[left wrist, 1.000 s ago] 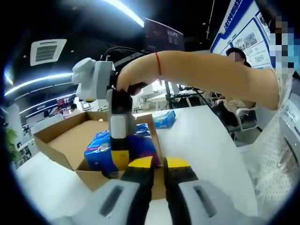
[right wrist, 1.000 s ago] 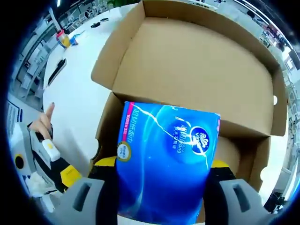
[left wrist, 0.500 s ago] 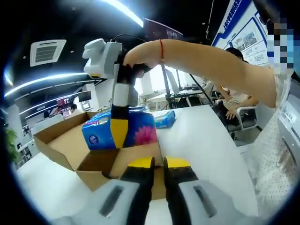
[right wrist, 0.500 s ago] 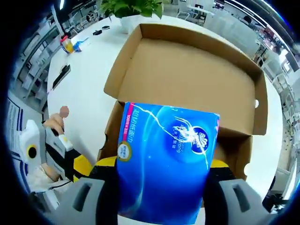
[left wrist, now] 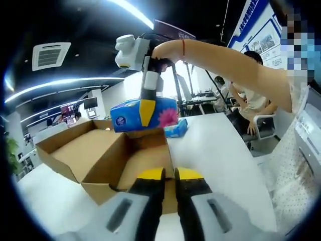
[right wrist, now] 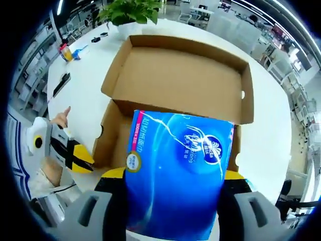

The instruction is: Operate the shoe box by opening the lid, removing the specified soft item, and placing it in the target area until the item is outside and the box remains undamaged.

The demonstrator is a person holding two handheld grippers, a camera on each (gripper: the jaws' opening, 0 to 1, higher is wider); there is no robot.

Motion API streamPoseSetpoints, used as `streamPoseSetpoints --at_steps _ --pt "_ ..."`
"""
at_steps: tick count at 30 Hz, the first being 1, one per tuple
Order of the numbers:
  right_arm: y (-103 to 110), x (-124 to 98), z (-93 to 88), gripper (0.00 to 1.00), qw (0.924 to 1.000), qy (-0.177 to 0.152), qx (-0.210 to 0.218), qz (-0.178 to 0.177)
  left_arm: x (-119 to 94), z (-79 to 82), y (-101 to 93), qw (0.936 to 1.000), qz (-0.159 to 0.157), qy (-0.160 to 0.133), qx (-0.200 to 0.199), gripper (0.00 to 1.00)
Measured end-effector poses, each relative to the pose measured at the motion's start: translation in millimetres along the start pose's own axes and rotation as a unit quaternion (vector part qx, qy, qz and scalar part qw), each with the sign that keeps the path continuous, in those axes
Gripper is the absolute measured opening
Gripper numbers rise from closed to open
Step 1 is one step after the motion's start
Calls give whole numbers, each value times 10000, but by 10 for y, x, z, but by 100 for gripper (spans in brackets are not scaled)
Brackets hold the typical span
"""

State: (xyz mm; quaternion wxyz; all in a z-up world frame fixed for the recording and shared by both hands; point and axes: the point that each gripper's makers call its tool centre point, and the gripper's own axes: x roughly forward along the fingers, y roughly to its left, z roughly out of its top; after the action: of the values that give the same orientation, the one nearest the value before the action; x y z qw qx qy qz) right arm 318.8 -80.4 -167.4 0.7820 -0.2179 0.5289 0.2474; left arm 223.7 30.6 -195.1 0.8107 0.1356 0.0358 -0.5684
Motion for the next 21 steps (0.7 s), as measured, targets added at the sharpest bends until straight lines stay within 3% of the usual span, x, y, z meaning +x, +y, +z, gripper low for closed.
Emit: streamPoseSetpoints --at_steps 9,21 --pt "-367 -103 -403 72 9993 213 257 -151 3 2 -3 10000 -14 -15 -13 8" --pt "-635 -94 -952 71 9978 357 531 -153 1 3 -12 10000 -12 -14 19 8"
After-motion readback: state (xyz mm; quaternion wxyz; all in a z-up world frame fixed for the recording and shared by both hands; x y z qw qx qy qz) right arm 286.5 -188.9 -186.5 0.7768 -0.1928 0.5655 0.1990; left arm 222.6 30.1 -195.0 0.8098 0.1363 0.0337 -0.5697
